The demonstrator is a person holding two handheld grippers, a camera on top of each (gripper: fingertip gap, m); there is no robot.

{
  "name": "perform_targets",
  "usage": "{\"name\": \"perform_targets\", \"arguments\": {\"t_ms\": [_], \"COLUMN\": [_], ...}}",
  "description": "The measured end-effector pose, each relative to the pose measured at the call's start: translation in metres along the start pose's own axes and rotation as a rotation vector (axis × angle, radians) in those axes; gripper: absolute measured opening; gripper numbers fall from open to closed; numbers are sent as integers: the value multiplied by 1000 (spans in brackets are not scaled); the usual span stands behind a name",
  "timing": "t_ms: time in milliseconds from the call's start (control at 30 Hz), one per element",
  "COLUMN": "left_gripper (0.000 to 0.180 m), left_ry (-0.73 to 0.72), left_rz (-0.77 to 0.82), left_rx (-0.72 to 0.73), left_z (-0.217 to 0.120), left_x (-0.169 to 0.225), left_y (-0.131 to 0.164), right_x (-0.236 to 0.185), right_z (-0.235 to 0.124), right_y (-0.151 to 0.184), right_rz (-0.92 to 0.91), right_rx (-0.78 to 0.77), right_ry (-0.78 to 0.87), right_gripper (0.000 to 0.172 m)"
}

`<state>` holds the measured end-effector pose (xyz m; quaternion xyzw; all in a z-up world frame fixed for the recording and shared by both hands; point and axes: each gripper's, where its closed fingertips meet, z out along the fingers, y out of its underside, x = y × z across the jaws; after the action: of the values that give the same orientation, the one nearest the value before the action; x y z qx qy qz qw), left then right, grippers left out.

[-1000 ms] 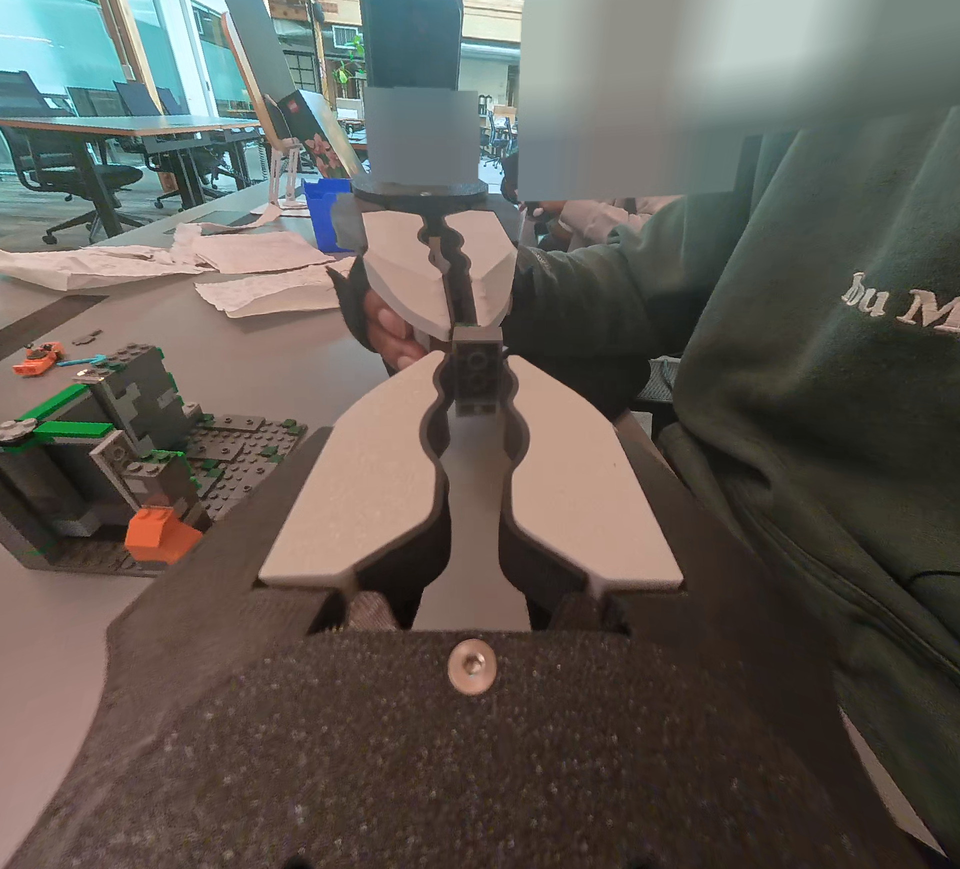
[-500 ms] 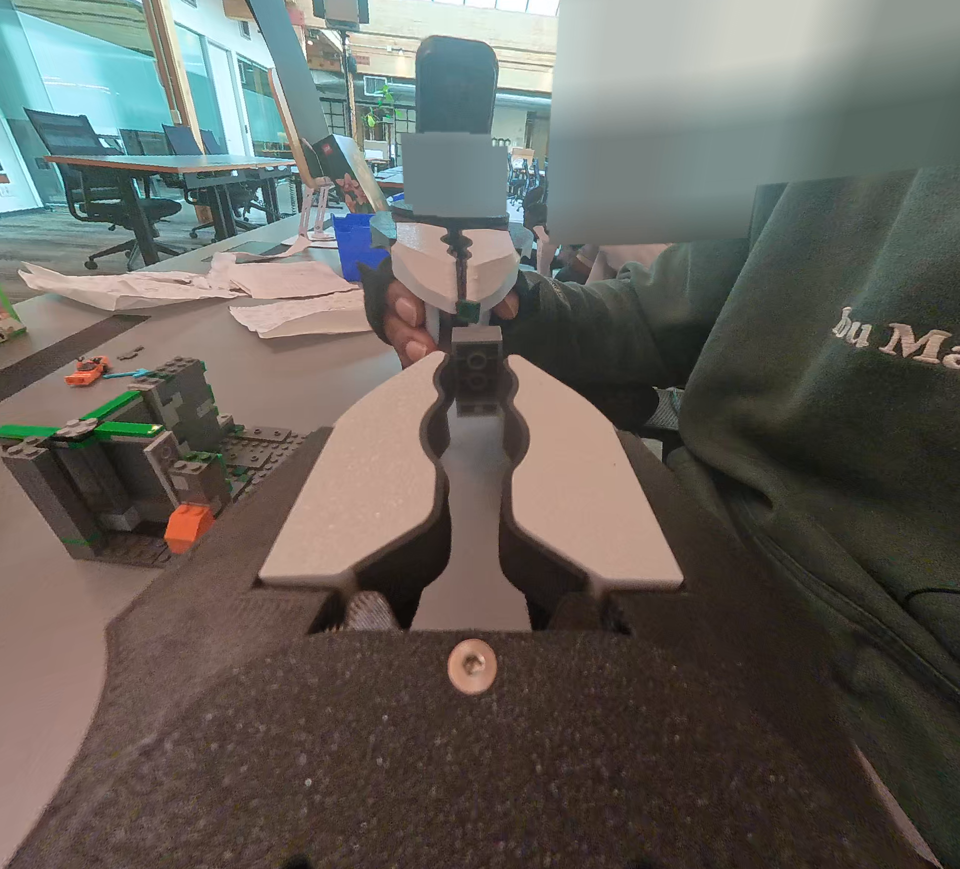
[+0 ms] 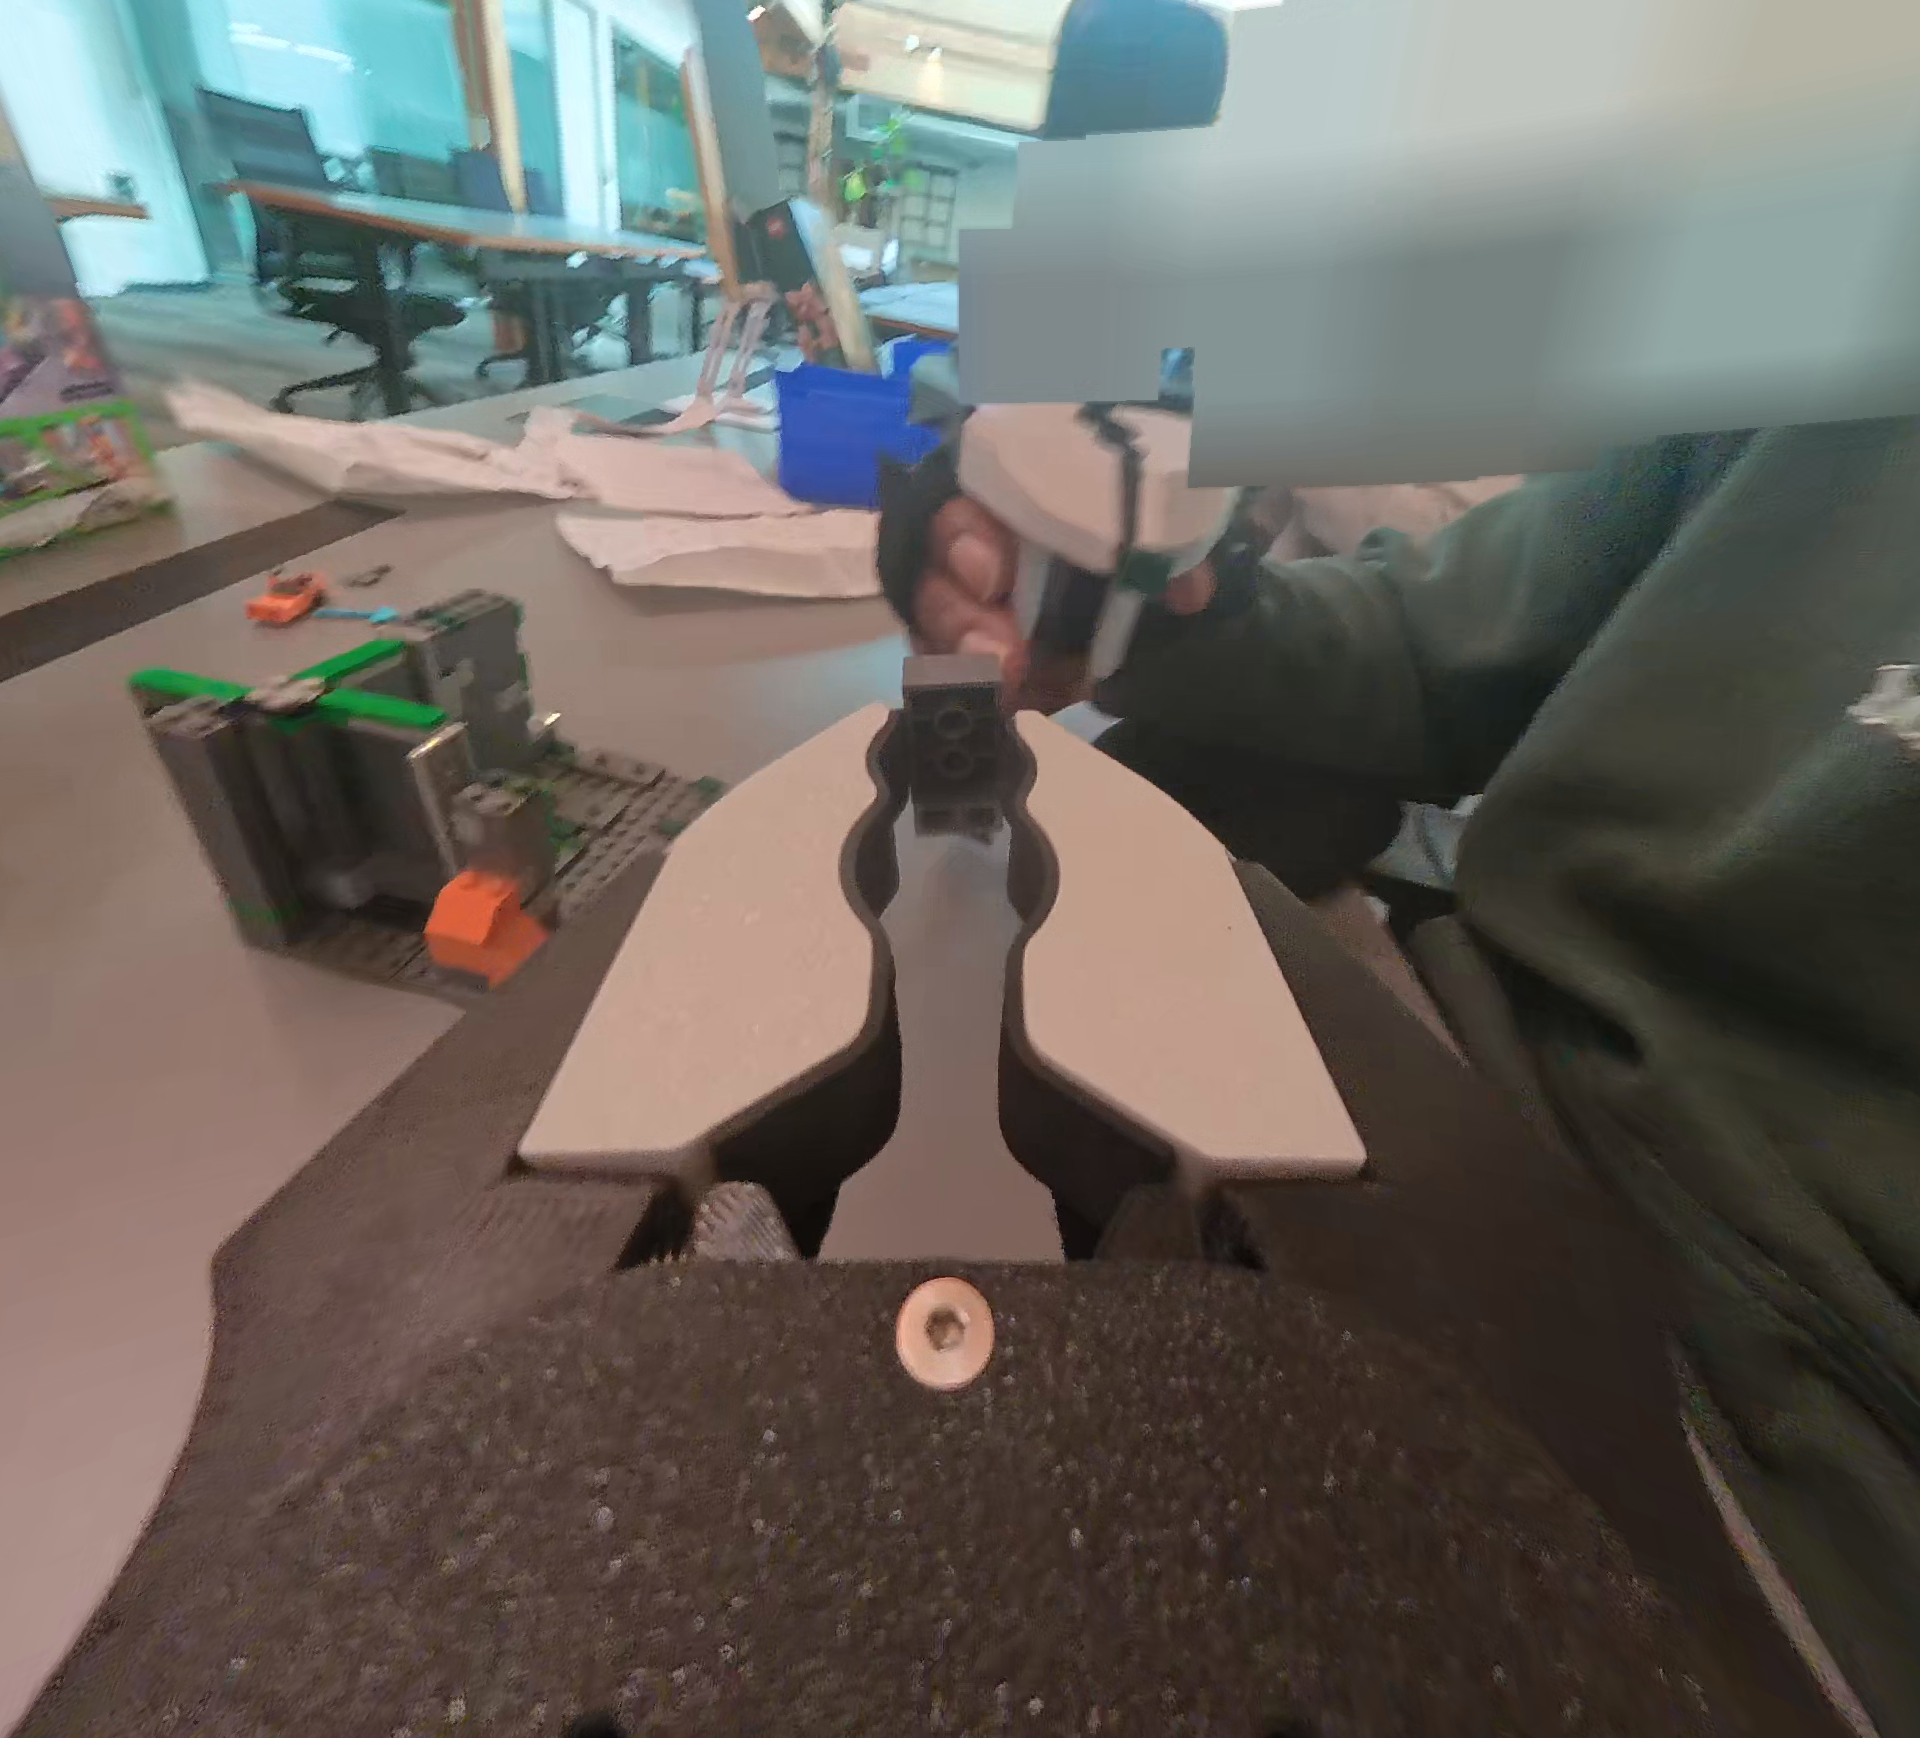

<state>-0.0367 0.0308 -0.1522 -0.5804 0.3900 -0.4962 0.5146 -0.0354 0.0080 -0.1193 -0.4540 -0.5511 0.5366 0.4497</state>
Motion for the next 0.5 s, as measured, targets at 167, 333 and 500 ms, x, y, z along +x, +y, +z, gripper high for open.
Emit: {"name": "perform_targets", "arguments": {"t_ms": [167,333,500], "left_gripper": [16,16,16], "left_ry": [-192,-427,-627], "left_rz": [33,177,326], "left_rx": [-120,-285,-475], "left_z": [0,-11,-27], "left_x": [-28,-51,-76], "left_y": [17,28,46], "right_x": [8,23,25], "right_z": [14,20,14], "right_y": [-4,7,60], "right_rz": [-22,-37,-81], "right_rx": [-25,-70,-352], "right_ry": [52,138,106], "right_gripper": [0,0,0]}}
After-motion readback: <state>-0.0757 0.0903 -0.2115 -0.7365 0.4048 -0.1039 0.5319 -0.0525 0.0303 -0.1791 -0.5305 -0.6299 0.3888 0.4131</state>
